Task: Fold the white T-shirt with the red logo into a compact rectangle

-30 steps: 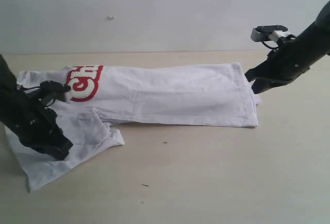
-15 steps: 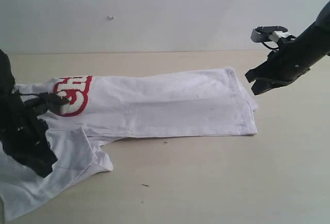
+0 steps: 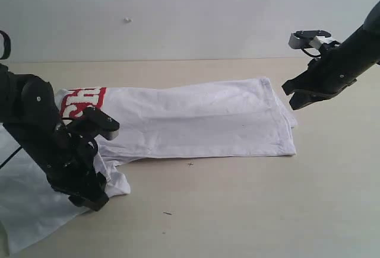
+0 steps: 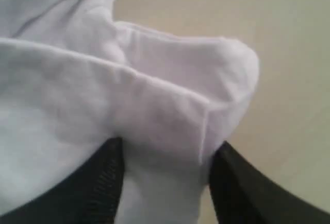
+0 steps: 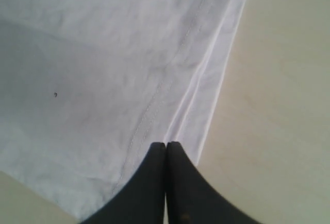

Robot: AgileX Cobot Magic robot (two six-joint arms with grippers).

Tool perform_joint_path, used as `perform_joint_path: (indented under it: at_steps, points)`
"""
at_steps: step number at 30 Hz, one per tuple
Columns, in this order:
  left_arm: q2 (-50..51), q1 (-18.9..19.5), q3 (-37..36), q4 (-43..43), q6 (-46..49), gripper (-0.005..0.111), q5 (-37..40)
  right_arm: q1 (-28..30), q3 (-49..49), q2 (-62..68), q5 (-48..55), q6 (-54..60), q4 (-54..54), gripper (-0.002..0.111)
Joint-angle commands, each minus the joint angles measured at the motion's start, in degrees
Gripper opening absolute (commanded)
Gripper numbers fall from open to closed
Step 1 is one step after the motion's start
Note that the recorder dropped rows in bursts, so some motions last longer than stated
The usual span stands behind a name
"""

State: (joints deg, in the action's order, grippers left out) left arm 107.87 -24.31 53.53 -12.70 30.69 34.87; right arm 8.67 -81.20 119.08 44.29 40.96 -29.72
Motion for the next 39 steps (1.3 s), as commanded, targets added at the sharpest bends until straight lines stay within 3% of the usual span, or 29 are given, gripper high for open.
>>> perform_joint_path:
  at_steps: [1, 4, 9, 15, 18, 21, 27, 39]
  points:
    - [2.8, -0.28, 0.11, 4.39, -2.72, 0.024, -1.14, 0.0, -0.37, -0.45, 0.04, 0.05, -0.25, 0.0]
    - [1.77, -0.28, 2.12, 4.53, -0.62, 0.0, 4.73, 0.0, -0.37, -0.45, -0.21, 0.05, -0.25, 0.0]
    - [-1.93, -0.28, 6.82, 4.03, 3.66, 0.0, 14.85, 0.0, -0.37, -0.45, -0.22, 0.5, -0.13, 0.0]
    - [-4.43, -0.28, 14.13, -5.19, 17.18, 0.0, 33.56, 0.0, -0.37, -0.45, -0.22, 0.51, -0.03, 0.0]
    - [-4.43, -0.28, 15.66, -5.16, 16.05, 0.0, 33.25, 0.0, -0.37, -0.45, -0.09, 0.51, -0.03, 0.0]
    - [-4.16, -0.28, 14.39, -4.16, 15.34, 0.011, 31.2, 0.0, -0.37, -0.45, 0.26, 0.51, -0.03, 0.0]
    - [-2.57, -0.28, 10.41, -5.08, 15.34, 0.057, 32.05, 0.0, -0.37, -0.45, 0.0, 0.51, -0.03, 0.0]
    - [-2.54, -0.31, 7.65, -8.57, 13.56, 0.058, 29.73, 0.0, -0.37, -0.45, 0.24, 0.51, -0.03, 0.0]
